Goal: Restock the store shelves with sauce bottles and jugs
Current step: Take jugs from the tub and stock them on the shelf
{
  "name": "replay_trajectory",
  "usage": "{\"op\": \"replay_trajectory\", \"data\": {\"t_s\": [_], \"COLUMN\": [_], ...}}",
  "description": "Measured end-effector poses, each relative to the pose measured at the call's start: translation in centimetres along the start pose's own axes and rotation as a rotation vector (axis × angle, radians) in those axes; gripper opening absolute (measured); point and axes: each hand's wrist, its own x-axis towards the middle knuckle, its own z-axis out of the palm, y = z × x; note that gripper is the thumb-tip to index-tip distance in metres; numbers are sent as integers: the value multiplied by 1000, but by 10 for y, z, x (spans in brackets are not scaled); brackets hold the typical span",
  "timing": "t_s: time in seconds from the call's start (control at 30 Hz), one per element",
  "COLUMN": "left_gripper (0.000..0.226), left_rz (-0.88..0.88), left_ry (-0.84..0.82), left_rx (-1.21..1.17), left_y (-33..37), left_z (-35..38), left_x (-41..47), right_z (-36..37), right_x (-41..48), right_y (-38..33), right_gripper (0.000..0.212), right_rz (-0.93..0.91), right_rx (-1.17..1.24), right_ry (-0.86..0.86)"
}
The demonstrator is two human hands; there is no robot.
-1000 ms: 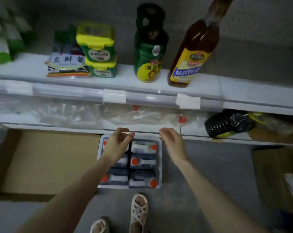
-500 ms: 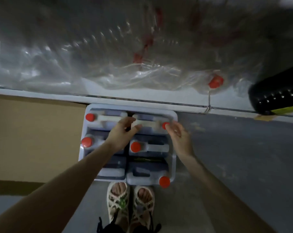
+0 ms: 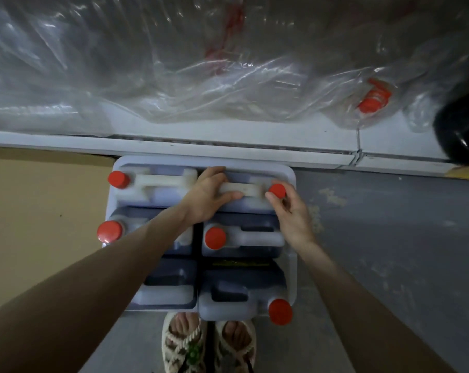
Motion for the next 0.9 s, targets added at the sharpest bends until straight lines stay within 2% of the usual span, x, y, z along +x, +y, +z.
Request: {"op": "replay_trajectory", "data": {"t_s": [0.1,0.2,0.3,0.37,0.43,0.5,0.57,0.63,0.77,0.8,0.9], "left_gripper": [35,38,40,38,19,27,27,38,28,32,70], "left_rz": [-12,-3,15,29,43,52,77,101,185,200,228], "left_ry": [8,11,16,19,66,95,95,96,161,188,273], "left_rx": [24,23,-5,2,-27,-70,-106,-138,-98,-84,-72], "left_y": [7,20,45,71,103,139,177,220,314,336,400], "left_z": [-3,-11,-28,-47,-70,-96,-126,-161,-231,-248,-301], "left_x": [1,-5,-19,-35,-58,-86,-117,-151,-229,-250,-312], "right_z": [-3,-9,-21,-30,-42,-55,-70,-89,-127,-135,-157], "right_x": [2,0,-10,-22,-39,-59,-84,-111,-173,-190,-240], "right_y": [-4,-14,-40,-71,-110,-155,-205,-259,-372,-400,-486], "right_gripper": [17,20,23,17,11,8,12,13,5,4,11], "right_rz": [-39,-48,-62,-101,-145,-179,-210,-251,-384,-407,-487], "right_rx": [-9,-13,13,11,18,21,3,-33,-100,-90,-65], "right_ry": [14,9,4,23,31,41,55,76,81,87,76]}}
